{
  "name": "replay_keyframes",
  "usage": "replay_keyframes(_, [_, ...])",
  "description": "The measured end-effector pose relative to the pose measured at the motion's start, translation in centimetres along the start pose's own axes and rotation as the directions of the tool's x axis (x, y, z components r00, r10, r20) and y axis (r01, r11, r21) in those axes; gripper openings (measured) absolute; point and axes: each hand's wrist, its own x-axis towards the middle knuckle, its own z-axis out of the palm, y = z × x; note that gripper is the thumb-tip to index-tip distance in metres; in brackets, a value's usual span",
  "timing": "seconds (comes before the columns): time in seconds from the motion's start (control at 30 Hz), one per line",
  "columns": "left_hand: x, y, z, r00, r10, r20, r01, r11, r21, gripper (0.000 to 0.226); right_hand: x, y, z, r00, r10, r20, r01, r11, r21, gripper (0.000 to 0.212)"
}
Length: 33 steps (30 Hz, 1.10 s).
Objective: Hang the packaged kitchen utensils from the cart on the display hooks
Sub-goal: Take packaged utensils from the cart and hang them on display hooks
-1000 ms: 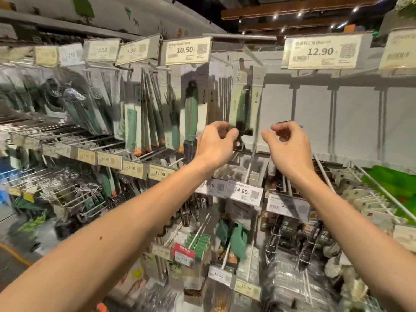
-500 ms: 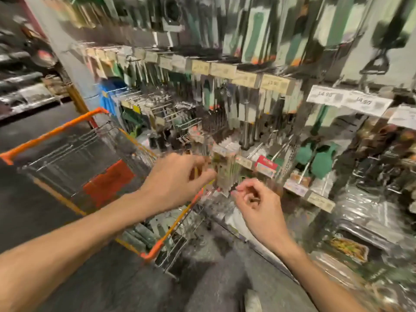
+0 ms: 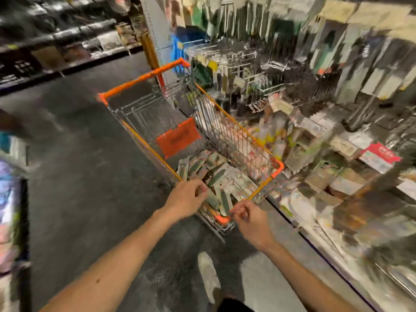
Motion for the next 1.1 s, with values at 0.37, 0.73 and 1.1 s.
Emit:
replay_keyframes(0.37, [17.8, -9.9, -0.6, 0.968, -0.24, 0.066, 0.249, 0.95, -0.188, 0.006, 17.4, 2.3, 9.6, 0.948, 0.253, 0.192, -0.252, 0.967, -0.028, 0.008])
replay_keyframes(0.73, [35.1, -16.9, -1.2, 0.834, -0.403, 0.377, 0.458, 0.887, -0.066, 0.055, 29.9, 4.3, 15.0, 0.833, 0.493, 0.252, -0.482, 0.869, -0.109, 0.017])
replay_keyframes(1.1, [47.2, -28.7, 6.3, 0.667, -0.53, 0.523, 0.547, 0.825, 0.138, 0.055, 41.8, 8.9, 21.8, 0.765, 0.629, 0.139, -0.583, 0.768, -0.266, 0.02])
